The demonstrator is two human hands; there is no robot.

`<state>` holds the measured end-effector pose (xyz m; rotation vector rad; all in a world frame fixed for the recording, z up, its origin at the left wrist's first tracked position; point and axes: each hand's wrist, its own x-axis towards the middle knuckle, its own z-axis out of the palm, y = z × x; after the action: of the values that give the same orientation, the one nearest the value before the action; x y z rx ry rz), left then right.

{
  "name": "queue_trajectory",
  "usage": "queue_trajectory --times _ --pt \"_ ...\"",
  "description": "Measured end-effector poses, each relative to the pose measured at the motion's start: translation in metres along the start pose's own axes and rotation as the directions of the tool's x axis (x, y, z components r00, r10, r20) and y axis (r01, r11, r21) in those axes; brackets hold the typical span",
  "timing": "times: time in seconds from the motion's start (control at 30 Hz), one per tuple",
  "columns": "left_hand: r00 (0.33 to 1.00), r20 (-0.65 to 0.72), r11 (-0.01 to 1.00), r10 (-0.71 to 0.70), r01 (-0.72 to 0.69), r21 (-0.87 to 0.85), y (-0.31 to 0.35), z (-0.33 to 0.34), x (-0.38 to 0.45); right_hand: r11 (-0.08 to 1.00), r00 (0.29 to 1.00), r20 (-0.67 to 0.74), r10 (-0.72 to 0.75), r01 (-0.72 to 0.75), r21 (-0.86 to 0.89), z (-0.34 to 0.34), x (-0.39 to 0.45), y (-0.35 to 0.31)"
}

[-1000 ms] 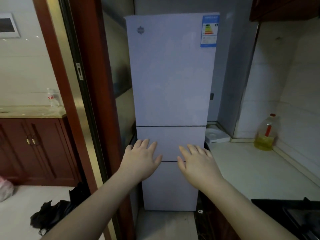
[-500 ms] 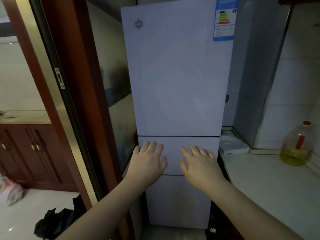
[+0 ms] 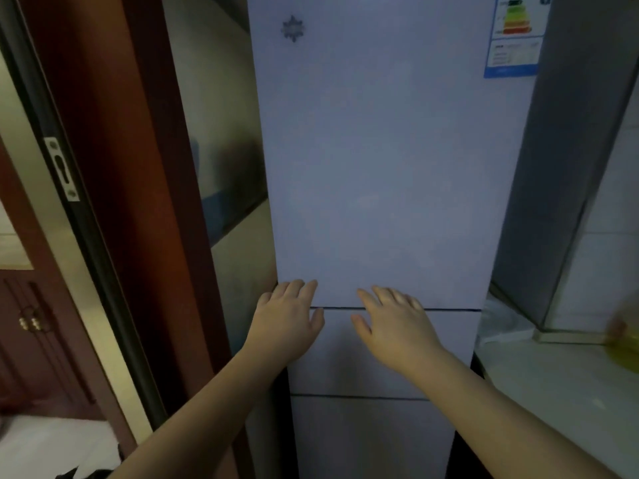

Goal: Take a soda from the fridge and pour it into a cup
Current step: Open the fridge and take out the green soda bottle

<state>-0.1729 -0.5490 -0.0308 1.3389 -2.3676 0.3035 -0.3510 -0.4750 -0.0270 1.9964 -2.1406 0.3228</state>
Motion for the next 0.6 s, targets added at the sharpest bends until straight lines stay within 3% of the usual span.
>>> queue_trajectory --times 0.17,0.37,0.6 --pt "0.997 -0.013 0.984 -0.076 0.073 -0.163 -0.029 0.025 0.039 1.0 0.999 -0.043 0.006 -0.006 -0.007 0.015 0.044 -0.016" --pt "0.992 0.015 0.93 -0.129 0.126 -0.345 -0.044 0.064 0.07 0.995 0.988 -0.12 -0.095 0.1 0.032 0.026 0.11 -0.017" --pt "0.948 -0.004 0.781 -0.317 0.259 -0.568 -0.061 0.101 0.119 0.966 0.956 -0.165 -0.244 0.255 0.046 0.065 0.192 -0.026"
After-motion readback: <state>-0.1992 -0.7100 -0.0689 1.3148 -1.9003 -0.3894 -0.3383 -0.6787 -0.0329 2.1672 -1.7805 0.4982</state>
